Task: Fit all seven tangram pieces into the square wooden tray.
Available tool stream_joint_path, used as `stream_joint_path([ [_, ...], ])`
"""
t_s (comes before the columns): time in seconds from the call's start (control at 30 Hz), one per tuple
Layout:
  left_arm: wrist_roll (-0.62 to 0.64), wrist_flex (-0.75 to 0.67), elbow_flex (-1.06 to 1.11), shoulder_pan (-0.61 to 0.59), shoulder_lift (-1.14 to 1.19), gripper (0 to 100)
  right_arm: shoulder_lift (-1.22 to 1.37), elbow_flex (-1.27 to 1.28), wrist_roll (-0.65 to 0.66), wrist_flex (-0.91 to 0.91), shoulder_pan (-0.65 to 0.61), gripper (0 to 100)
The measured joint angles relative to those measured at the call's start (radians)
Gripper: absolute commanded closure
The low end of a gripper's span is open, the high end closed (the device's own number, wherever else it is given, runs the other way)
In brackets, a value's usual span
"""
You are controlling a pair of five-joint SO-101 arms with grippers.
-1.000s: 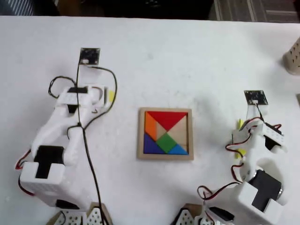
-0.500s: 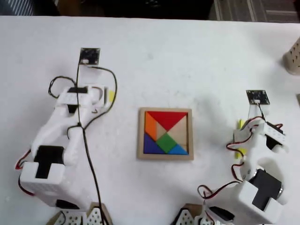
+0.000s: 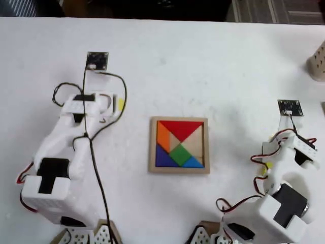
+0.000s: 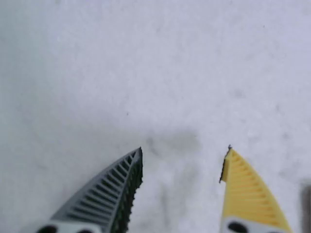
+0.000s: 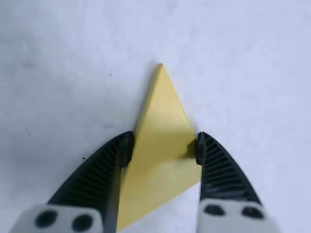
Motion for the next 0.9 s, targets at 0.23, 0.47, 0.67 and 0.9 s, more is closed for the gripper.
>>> stream_joint_path([
  [0.23, 0.0, 0.0, 0.0, 0.0, 0.0, 71, 0.005, -0.049, 0.0, 0.0, 0.043, 98.1],
  [0.47, 0.0, 0.0, 0.0, 0.0, 0.0, 71, 0.021, -0.083, 0.002, 0.006, 0.097, 98.1],
  [0.67, 0.0, 0.0, 0.0, 0.0, 0.0, 71, 0.025, -0.175, 0.091, 0.118, 0.141, 98.1],
  [0.9, 0.0, 0.0, 0.0, 0.0, 0.0, 72, 0.031, -0.282, 0.367, 0.275, 0.195, 98.1],
])
